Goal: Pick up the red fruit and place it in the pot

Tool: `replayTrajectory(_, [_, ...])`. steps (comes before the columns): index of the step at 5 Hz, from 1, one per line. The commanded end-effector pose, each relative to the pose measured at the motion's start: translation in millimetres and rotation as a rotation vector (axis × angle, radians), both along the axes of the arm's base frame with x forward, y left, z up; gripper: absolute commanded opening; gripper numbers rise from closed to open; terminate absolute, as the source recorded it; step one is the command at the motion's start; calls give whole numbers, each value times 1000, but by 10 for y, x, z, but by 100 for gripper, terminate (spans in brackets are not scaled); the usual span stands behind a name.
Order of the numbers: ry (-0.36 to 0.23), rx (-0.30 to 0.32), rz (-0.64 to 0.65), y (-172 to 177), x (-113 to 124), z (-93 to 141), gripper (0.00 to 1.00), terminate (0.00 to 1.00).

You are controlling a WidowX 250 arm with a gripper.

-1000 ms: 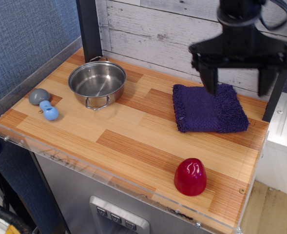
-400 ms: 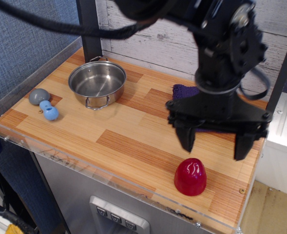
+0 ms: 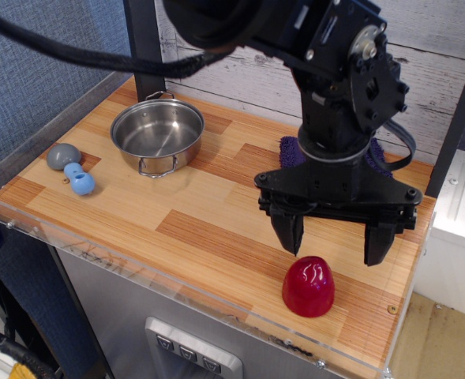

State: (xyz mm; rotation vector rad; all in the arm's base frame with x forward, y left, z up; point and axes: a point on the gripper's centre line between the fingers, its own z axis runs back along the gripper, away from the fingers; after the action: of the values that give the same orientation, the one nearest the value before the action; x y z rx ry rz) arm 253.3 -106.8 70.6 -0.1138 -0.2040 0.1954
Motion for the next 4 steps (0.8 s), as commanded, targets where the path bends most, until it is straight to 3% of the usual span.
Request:
replayTrajectory(1, [56,10,14,23,-49,-201,100,0])
replayTrajectory(4, [123,33,28,31,-131,-478,100,0])
